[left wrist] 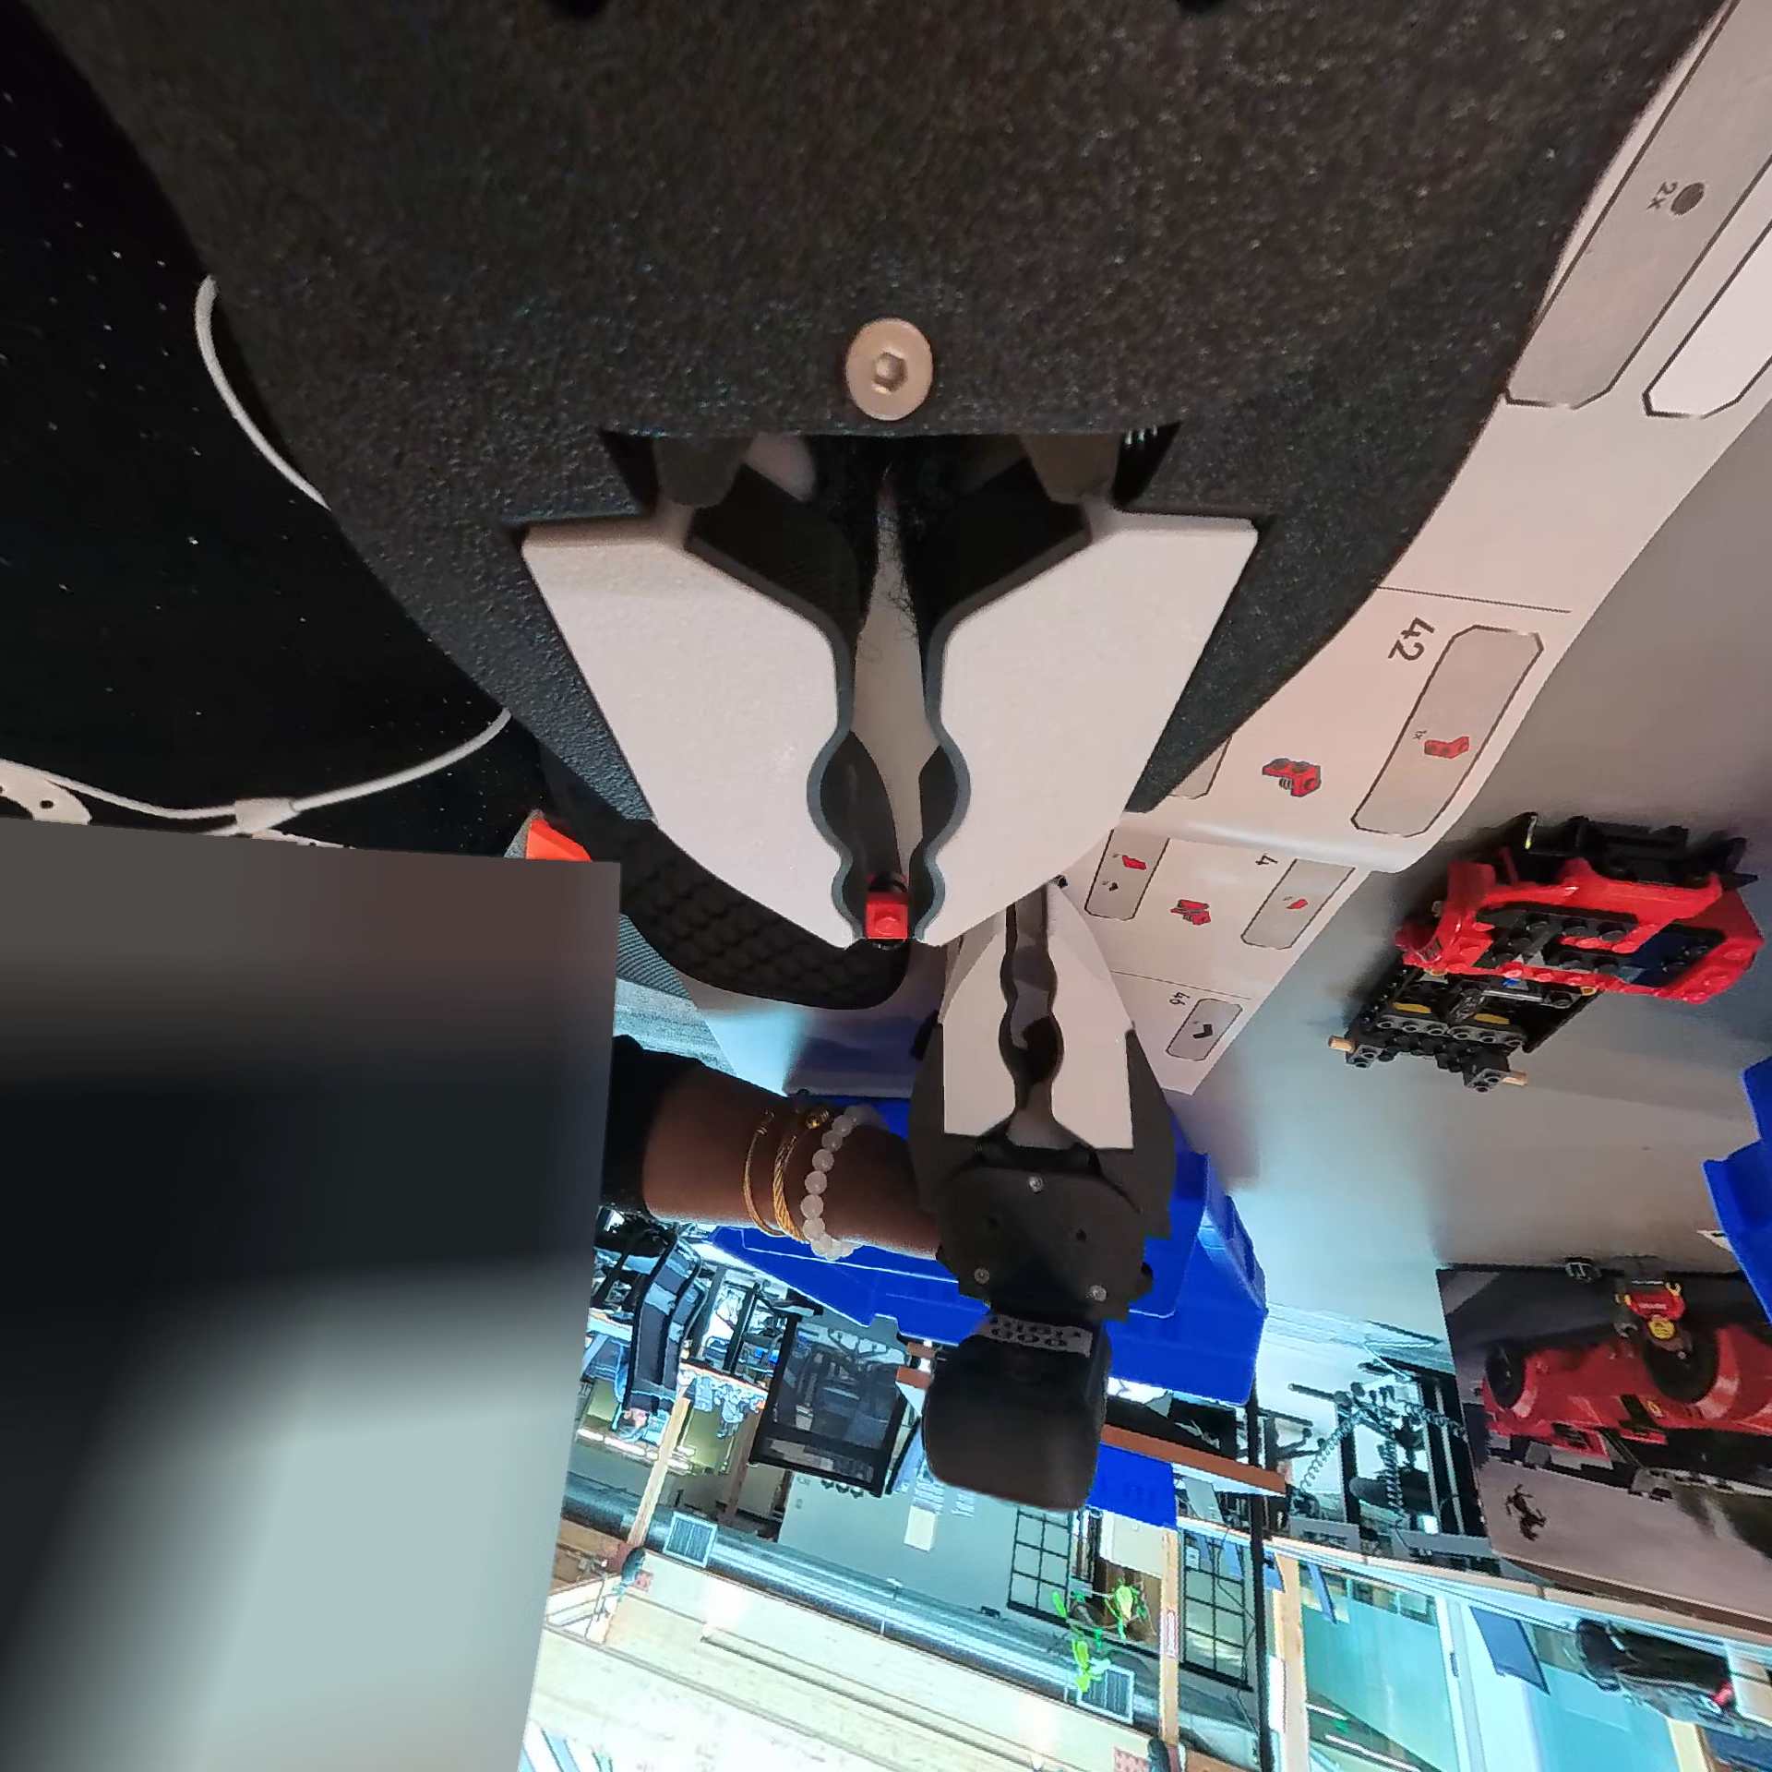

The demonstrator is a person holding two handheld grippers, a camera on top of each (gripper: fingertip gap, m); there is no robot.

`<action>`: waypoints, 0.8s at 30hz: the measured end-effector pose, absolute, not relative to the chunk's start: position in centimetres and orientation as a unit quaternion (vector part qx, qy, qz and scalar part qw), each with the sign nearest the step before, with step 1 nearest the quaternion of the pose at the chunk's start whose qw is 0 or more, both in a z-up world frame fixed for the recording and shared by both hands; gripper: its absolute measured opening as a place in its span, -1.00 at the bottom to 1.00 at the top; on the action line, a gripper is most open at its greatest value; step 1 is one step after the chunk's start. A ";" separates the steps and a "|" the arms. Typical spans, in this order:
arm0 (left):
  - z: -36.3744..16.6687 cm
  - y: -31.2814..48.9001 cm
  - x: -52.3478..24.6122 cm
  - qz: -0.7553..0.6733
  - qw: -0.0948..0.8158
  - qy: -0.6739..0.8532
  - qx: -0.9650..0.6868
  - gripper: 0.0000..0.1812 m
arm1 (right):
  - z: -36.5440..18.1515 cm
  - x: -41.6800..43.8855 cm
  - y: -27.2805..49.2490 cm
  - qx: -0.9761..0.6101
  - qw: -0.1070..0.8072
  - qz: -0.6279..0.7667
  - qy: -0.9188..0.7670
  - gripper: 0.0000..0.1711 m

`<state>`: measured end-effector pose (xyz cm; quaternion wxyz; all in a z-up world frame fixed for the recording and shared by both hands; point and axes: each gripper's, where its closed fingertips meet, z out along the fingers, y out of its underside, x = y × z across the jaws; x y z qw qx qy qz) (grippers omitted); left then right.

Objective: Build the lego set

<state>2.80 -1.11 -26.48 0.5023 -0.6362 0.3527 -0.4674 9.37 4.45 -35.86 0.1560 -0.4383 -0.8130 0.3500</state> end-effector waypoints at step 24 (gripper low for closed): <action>-21.4 -0.2 0.1 -0.393 0.688 0.293 -0.535 -0.92 | -22.5 1.7 1.7 -0.539 0.361 0.553 -0.523 -0.92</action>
